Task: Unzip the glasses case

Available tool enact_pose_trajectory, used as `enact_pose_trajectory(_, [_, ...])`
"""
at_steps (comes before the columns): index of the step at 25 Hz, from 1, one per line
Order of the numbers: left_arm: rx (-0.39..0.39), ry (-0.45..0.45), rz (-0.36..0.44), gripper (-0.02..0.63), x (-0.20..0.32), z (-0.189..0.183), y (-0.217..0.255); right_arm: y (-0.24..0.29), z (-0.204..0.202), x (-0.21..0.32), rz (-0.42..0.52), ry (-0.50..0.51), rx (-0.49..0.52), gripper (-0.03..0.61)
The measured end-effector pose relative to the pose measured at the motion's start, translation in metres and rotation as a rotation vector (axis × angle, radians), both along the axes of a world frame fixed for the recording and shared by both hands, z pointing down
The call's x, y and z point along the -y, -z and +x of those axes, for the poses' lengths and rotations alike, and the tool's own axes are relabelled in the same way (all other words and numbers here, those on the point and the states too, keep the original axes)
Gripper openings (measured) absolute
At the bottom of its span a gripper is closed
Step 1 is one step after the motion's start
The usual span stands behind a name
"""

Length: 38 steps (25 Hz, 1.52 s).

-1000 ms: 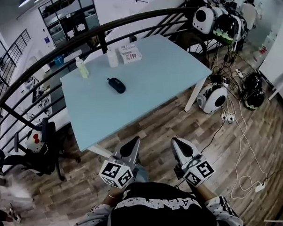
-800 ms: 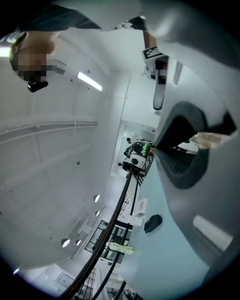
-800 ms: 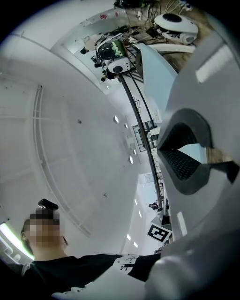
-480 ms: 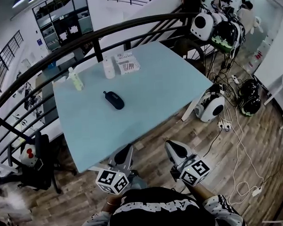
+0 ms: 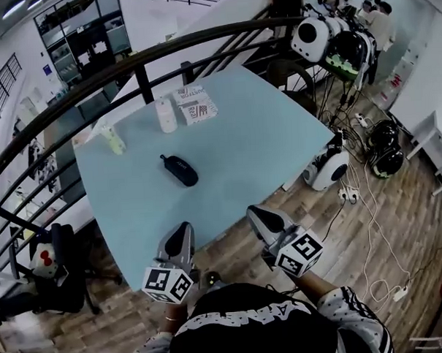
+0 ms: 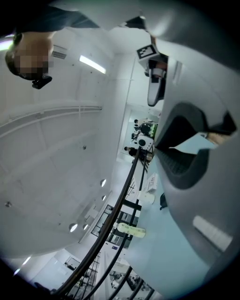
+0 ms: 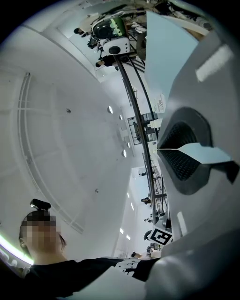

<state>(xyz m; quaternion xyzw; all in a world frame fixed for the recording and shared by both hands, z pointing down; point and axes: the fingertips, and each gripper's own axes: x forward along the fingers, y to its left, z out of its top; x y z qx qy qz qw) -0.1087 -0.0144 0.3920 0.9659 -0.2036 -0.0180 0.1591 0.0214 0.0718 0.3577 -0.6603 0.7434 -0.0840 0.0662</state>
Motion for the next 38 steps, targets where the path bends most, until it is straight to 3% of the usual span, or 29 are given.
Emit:
enact_pose_trajectory(8, [0.02, 0.093, 0.032, 0.0, 0.084, -0.029, -0.006, -0.013, -0.016, 0.094, -0.006, 0.076, -0.006, -0.008])
enact_pose_trajectory(15, [0.074, 0.181, 0.033, 0.0, 0.119, -0.044, -0.011, -0.021, -0.023, 0.137, -0.012, 0.153, 0.016, -0.005])
enact_pose_trajectory(20, [0.103, 0.246, 0.019, 0.0, 0.124, -0.03, -0.015, -0.034, 0.005, 0.158, -0.029, 0.189, 0.048, -0.003])
enact_pose_trajectory(30, [0.07, 0.386, 0.032, 0.0, 0.129, 0.028, 0.009, -0.037, 0.076, 0.189, -0.037, 0.306, 0.08, 0.011])
enact_pose_trajectory(38, [0.102, 0.526, 0.054, 0.0, 0.114, 0.039, 0.002, -0.063, 0.086, 0.213, -0.063, 0.44, 0.079, 0.035])
